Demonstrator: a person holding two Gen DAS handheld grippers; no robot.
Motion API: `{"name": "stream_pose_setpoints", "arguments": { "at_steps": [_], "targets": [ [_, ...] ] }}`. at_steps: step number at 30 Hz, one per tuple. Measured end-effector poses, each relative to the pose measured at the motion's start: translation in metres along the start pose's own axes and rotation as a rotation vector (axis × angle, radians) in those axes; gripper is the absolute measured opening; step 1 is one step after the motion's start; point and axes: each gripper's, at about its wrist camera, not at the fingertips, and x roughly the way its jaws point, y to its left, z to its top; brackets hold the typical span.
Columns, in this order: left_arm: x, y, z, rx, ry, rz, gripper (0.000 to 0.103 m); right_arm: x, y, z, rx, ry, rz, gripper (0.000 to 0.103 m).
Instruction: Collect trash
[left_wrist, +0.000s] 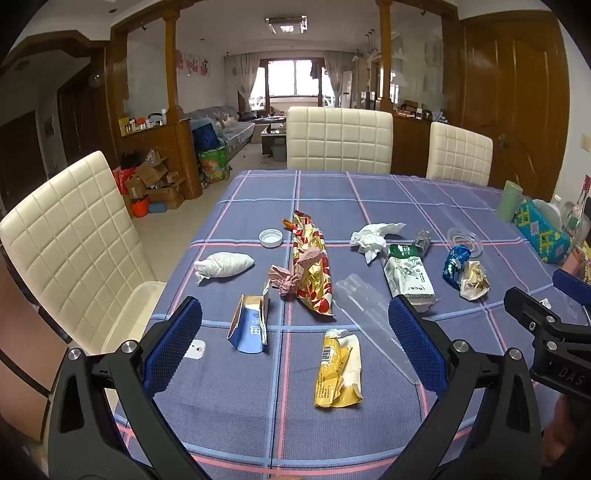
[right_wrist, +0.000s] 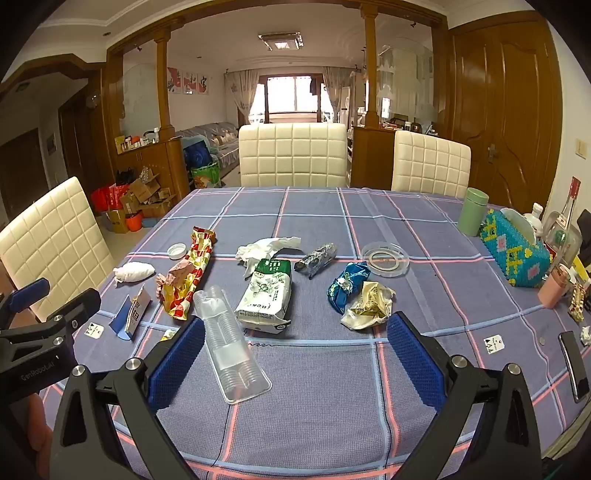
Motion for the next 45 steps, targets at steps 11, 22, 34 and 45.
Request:
{"name": "stream_pose_setpoints", "arguments": {
  "at_steps": [11, 22, 34, 45],
  "targets": [
    [-0.0002, -0.0001, -0.0002, 0.001, 0.0, 0.002, 0.099, -0.0004, -0.0005, -0.0002, 0.002, 0.0, 0.002, 0.097],
    [-0.0007, -0.0003, -0.0002, 0.002, 0.001, 0.002, 0.099, 0.0, -0.0001, -0.0005, 0.004, 0.0, 0.003, 0.097],
    [0.0003, -0.0001, 0.0, 0.002, 0.004, 0.001, 0.099, 0.0002, -0.0006, -0.0011, 0.004, 0.0, 0.003, 0.097],
    [-0.0001, 0.0028, -0.0012, 0.002, 0.003, 0.001, 0.099, 0.0007, -0.0004, -0.0013, 0.005, 0.0, 0.003, 0.097]
  ]
}}
